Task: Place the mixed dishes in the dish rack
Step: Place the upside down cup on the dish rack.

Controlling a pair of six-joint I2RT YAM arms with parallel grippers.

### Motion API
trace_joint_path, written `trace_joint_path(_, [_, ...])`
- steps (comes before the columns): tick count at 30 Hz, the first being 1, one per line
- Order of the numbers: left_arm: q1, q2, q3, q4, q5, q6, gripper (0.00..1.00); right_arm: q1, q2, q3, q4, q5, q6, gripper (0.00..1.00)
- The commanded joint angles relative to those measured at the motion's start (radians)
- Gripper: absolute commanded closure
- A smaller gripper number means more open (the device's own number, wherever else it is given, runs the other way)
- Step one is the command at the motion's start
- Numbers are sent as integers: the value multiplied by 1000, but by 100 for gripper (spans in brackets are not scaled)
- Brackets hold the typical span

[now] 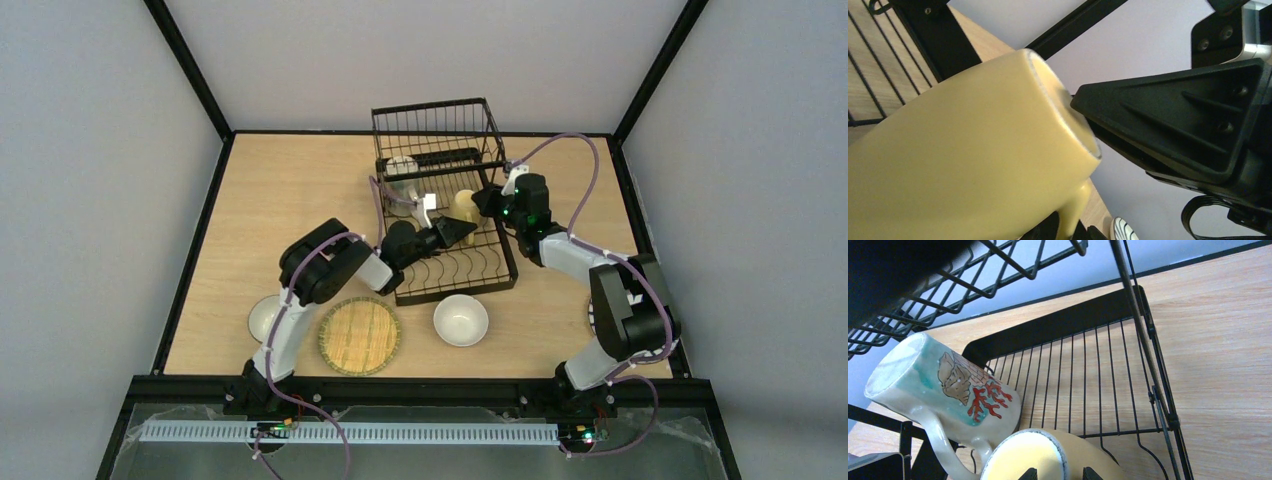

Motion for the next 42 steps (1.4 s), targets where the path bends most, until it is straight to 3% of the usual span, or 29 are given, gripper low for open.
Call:
trace_joint_path(1, [12,14,-77,-75,-9,25,48,2,-26,-18,-10,-4,-14,49])
trace_joint_path(11, [11,-51,-109,-150,-32,62,40,2,-51,-8,-21,2,-19,45])
trace_joint_path(16, [10,-83,-114,-192,-45,82,29,2,-66,-7,-21,-4,-17,44])
trace_joint_path(26, [2,-139,-75,-275,-51,117,28,2,-119,-7,-44,0,-27,43])
trace_joint_path(42, [-51,-238,35,-591,-173,254,26,2,-199,-39,-69,-2,-36,42])
